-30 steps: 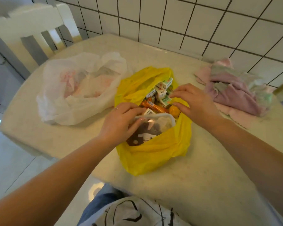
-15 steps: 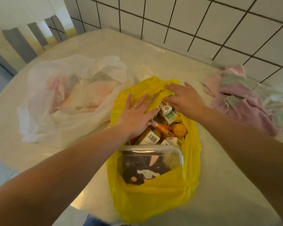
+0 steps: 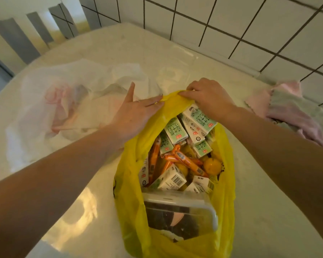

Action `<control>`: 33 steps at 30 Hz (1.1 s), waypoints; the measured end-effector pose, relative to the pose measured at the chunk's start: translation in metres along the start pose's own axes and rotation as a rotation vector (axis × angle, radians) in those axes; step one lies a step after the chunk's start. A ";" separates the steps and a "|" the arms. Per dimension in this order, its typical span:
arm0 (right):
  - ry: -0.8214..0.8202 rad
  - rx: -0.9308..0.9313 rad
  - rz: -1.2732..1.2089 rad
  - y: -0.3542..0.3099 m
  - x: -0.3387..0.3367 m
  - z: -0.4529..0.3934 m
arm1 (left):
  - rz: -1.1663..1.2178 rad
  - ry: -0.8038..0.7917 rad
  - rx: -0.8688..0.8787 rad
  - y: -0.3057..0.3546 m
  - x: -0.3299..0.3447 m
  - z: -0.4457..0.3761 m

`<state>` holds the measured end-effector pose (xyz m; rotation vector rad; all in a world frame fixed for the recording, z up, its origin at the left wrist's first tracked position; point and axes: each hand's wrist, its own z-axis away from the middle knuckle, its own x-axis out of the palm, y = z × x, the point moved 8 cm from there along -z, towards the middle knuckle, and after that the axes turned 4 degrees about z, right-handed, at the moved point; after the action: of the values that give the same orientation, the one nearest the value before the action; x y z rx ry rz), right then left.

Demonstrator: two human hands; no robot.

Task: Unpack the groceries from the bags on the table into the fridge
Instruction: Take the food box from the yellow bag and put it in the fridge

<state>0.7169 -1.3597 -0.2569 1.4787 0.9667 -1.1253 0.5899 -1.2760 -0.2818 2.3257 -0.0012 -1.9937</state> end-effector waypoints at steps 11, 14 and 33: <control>-0.015 0.409 -0.697 0.041 0.025 -0.042 | 0.269 0.253 -0.203 -0.009 -0.029 -0.006; 0.152 0.269 -0.507 0.037 -0.003 -0.024 | 0.262 0.275 0.021 0.037 -0.021 0.003; -0.228 0.159 -0.426 0.015 0.041 -0.063 | 0.286 0.032 -0.145 -0.003 0.039 -0.012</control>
<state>0.7516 -1.2995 -0.2886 1.2606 1.0788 -1.6729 0.6077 -1.2738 -0.3186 2.1302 -0.1716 -1.7575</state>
